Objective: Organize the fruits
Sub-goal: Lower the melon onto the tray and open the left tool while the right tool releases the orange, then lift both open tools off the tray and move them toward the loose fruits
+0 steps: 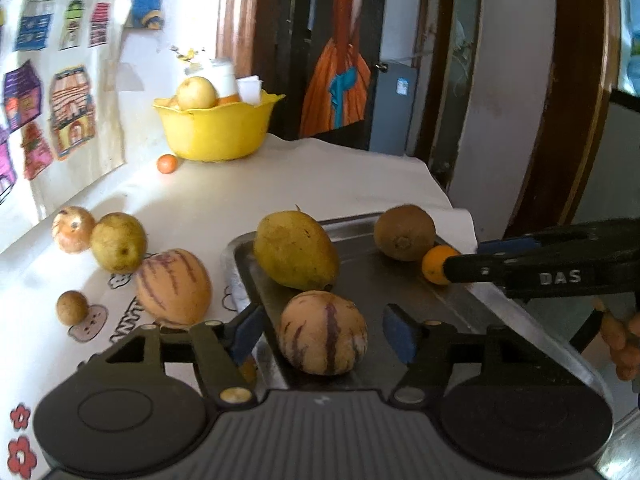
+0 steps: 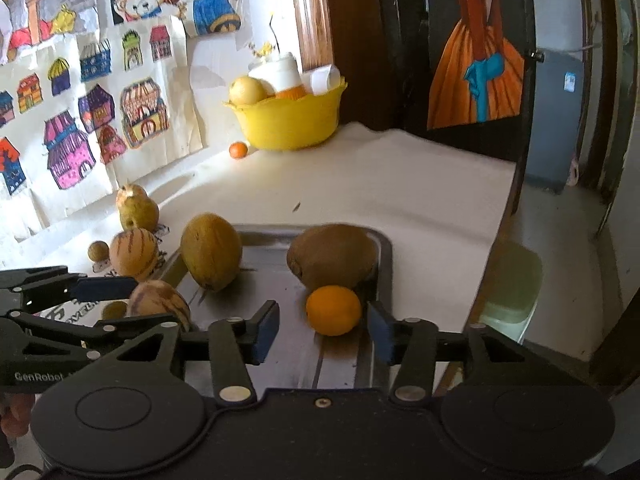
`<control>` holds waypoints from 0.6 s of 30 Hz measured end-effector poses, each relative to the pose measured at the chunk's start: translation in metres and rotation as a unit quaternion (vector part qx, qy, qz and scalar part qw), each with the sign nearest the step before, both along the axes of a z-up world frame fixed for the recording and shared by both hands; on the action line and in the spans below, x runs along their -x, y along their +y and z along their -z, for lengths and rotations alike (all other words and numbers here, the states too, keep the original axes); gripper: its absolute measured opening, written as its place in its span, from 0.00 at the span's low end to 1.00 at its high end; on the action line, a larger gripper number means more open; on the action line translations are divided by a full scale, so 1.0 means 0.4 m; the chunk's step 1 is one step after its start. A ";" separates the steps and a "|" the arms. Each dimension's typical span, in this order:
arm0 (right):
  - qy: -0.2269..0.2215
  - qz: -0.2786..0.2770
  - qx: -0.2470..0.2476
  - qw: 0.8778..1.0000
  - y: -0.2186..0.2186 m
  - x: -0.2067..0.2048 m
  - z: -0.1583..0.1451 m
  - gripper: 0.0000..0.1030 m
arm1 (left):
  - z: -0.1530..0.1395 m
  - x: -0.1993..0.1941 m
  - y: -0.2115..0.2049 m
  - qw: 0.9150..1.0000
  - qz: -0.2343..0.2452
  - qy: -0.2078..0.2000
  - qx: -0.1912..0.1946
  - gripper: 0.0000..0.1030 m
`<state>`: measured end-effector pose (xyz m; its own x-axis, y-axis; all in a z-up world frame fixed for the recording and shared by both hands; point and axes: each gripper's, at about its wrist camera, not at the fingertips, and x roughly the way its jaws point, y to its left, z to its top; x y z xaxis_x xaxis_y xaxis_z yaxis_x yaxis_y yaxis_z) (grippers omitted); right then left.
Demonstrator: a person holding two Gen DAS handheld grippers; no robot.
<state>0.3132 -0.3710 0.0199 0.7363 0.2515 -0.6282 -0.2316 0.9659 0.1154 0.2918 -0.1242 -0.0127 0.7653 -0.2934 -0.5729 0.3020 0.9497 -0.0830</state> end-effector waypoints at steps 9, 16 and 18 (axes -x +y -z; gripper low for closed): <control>-0.043 0.002 0.013 0.999 -0.007 0.109 -0.104 0.80 | -0.071 0.099 0.053 0.998 -0.047 -0.025 0.040 0.90; -0.069 0.006 0.003 0.998 0.003 0.221 -0.174 0.98 | -0.139 0.200 0.090 0.993 -0.077 -0.059 0.067 0.99; -0.069 0.005 0.000 0.998 0.010 0.251 -0.187 0.99 | -0.153 0.226 0.099 0.992 -0.082 -0.061 0.074 0.99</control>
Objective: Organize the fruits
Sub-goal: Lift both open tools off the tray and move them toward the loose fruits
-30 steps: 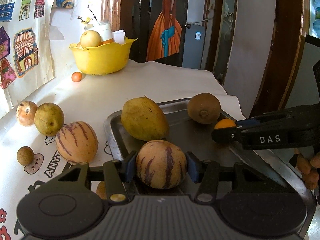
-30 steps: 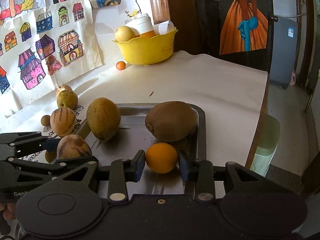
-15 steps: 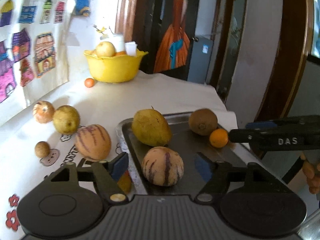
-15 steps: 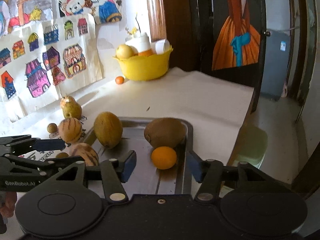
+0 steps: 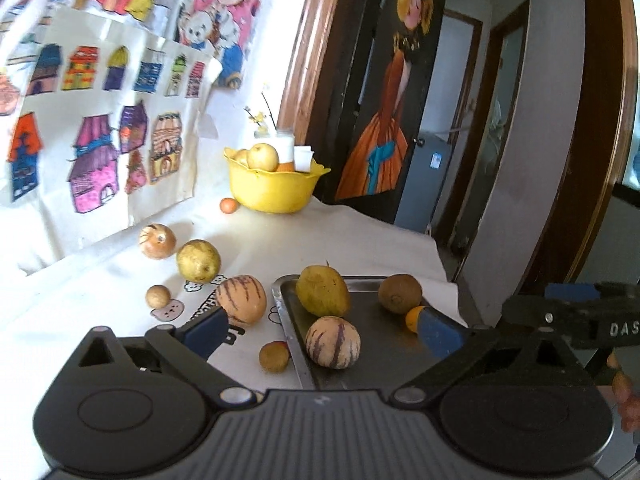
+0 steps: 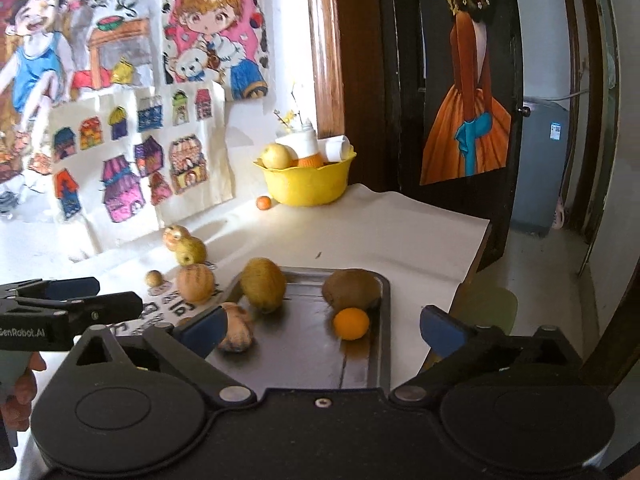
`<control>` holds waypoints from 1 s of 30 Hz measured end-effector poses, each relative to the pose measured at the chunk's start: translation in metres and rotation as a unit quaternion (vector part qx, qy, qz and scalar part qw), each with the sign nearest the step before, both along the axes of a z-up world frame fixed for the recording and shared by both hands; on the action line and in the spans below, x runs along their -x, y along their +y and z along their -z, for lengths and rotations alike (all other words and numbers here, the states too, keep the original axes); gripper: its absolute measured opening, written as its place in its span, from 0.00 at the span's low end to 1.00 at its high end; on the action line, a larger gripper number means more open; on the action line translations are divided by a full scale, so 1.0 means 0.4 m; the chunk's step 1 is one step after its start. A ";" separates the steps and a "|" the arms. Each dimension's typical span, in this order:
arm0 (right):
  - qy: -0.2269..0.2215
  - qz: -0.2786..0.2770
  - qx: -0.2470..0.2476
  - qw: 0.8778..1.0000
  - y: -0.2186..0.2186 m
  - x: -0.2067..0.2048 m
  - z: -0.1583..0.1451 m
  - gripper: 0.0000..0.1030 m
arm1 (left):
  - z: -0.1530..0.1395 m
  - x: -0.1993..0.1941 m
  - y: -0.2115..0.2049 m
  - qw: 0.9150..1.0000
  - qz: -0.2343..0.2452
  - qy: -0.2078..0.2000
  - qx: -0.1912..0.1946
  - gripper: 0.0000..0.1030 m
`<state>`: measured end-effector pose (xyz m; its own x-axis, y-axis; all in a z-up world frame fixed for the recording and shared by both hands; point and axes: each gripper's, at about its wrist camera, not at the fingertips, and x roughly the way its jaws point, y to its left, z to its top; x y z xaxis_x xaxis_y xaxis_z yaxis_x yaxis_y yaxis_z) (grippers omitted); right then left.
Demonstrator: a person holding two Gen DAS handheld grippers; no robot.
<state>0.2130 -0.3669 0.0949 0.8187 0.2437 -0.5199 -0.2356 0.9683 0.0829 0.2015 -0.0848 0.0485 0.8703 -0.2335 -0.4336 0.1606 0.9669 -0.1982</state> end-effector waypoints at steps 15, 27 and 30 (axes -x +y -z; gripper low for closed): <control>0.056 -0.015 -0.006 0.998 0.067 0.218 0.010 0.99 | -0.016 0.190 0.082 1.000 -0.017 -0.001 0.008 1.00; 0.097 -0.082 0.018 0.992 0.193 0.270 0.061 0.99 | 0.060 0.282 0.179 0.998 -0.035 0.042 -0.041 1.00; 0.106 -0.108 0.025 0.988 0.234 0.263 0.071 0.99 | 0.074 0.289 0.212 0.997 -0.046 0.050 -0.047 1.00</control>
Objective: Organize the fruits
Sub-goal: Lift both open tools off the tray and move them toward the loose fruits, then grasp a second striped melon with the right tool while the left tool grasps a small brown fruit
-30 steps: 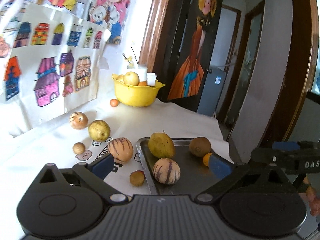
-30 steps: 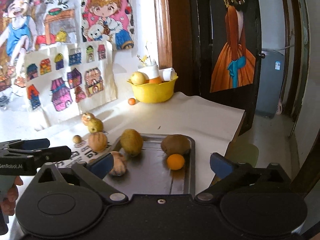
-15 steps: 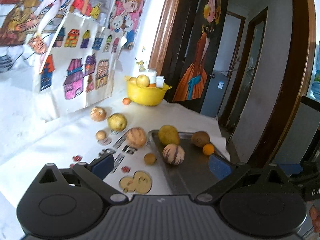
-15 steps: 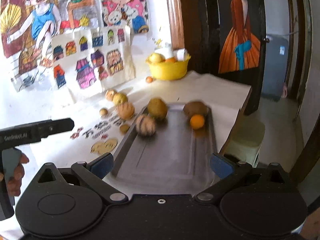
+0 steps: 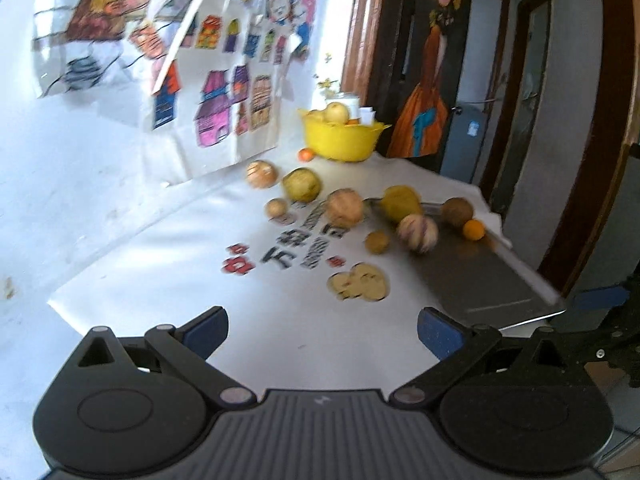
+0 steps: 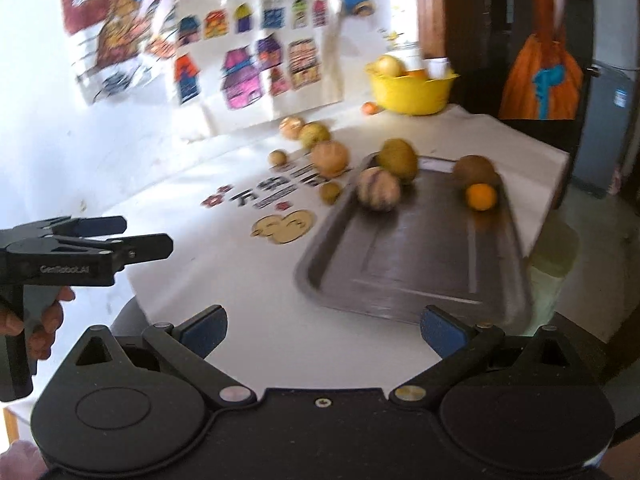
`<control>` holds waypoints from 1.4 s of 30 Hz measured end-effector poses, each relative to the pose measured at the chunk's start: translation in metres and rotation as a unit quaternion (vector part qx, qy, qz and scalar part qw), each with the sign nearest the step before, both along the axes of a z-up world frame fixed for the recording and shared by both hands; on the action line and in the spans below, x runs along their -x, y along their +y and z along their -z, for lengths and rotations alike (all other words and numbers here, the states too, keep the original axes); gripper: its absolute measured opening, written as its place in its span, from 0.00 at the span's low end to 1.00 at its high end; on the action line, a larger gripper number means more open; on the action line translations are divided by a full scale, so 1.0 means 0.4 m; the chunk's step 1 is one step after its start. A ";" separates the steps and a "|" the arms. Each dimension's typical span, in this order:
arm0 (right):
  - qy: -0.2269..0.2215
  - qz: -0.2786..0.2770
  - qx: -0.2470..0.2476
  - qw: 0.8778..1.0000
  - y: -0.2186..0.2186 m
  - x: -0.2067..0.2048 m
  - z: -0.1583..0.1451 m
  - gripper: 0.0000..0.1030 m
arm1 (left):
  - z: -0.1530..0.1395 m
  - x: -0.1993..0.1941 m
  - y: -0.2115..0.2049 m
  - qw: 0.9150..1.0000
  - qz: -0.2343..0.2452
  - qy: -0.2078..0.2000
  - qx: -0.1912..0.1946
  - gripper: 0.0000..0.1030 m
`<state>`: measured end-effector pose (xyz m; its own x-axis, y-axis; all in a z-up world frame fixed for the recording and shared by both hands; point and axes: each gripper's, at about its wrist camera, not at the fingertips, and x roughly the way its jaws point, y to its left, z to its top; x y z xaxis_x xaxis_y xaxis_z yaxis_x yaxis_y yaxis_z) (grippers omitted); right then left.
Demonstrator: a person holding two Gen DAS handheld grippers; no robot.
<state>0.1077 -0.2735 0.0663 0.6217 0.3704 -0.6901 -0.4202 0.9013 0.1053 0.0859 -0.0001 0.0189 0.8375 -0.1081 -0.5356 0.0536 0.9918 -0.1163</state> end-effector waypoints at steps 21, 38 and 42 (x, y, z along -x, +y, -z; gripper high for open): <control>-0.006 -0.094 0.028 0.995 0.169 -0.227 -0.029 0.99 | 0.007 -0.142 0.137 0.997 -0.039 0.017 -0.063 1.00; -0.078 -0.141 0.091 0.983 0.207 -0.468 -0.030 0.99 | 0.032 -0.381 0.149 0.996 0.015 -0.009 -0.092 1.00; -0.040 -0.172 0.112 0.978 0.214 -0.543 0.010 0.99 | 0.043 -0.438 0.136 0.987 0.095 -0.017 -0.128 1.00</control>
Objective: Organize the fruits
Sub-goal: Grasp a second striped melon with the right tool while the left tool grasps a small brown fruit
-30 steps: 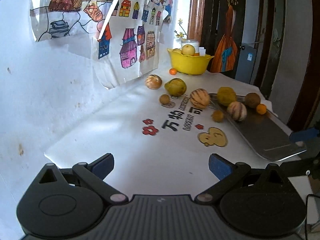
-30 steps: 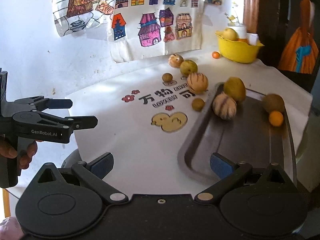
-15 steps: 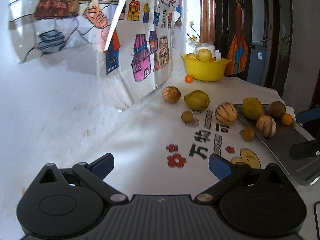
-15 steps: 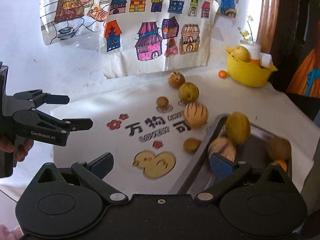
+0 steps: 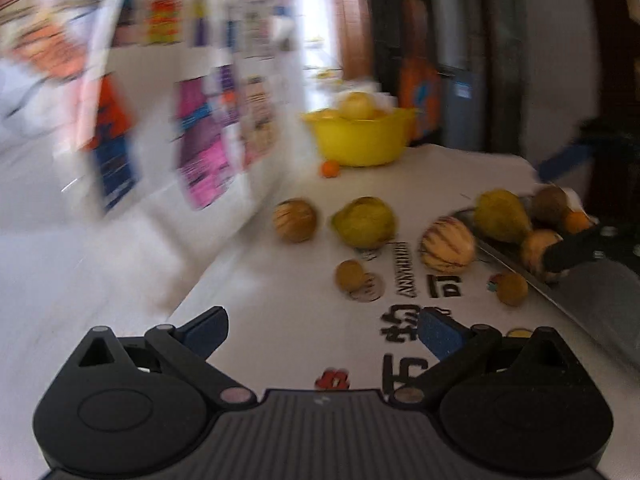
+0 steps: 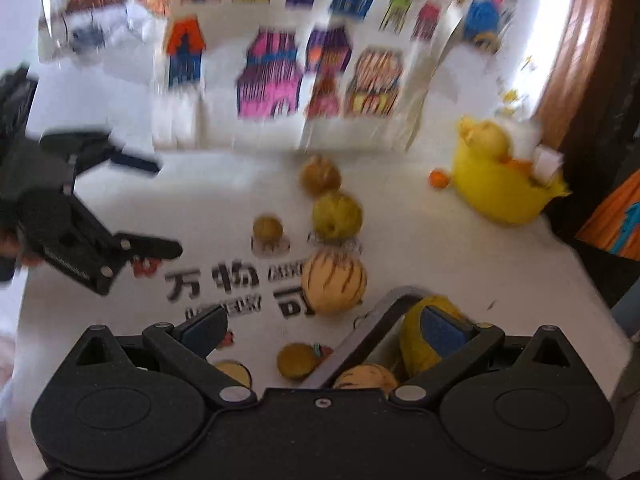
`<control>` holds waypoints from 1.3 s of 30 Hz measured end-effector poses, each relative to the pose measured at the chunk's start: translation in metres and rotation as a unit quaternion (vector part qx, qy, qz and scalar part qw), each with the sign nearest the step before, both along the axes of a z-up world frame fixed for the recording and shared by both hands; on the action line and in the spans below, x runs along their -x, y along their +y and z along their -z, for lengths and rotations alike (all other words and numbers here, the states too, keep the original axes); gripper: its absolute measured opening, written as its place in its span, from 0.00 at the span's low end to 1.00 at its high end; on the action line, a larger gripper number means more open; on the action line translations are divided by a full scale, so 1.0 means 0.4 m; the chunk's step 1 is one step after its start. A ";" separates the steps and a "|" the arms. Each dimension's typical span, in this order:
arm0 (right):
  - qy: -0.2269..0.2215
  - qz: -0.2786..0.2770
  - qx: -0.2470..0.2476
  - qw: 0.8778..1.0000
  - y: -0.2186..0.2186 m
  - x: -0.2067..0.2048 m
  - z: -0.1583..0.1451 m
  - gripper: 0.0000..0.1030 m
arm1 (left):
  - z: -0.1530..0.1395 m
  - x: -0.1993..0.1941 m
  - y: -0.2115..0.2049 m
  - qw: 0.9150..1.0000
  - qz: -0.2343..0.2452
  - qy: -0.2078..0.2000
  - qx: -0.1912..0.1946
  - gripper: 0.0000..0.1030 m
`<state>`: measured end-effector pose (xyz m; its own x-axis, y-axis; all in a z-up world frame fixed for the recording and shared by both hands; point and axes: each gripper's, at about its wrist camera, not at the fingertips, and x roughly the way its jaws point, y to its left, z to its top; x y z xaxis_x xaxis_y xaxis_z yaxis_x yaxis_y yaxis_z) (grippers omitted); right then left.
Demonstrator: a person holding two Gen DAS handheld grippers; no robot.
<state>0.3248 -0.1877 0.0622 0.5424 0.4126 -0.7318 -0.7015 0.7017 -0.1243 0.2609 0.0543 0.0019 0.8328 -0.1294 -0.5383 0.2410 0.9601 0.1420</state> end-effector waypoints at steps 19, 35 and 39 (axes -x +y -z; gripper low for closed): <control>0.079 -0.110 0.029 0.990 0.070 -0.191 0.097 0.89 | 0.077 -0.144 -0.075 0.970 0.181 -0.026 -0.159 0.98; 0.077 -0.120 0.030 0.989 0.076 -0.250 0.128 0.66 | 0.078 -0.246 -0.032 0.980 0.176 0.013 -0.093 0.74; 0.085 -0.119 0.020 0.989 0.074 -0.257 0.132 0.62 | 0.079 -0.253 -0.018 0.981 0.178 0.020 -0.069 0.65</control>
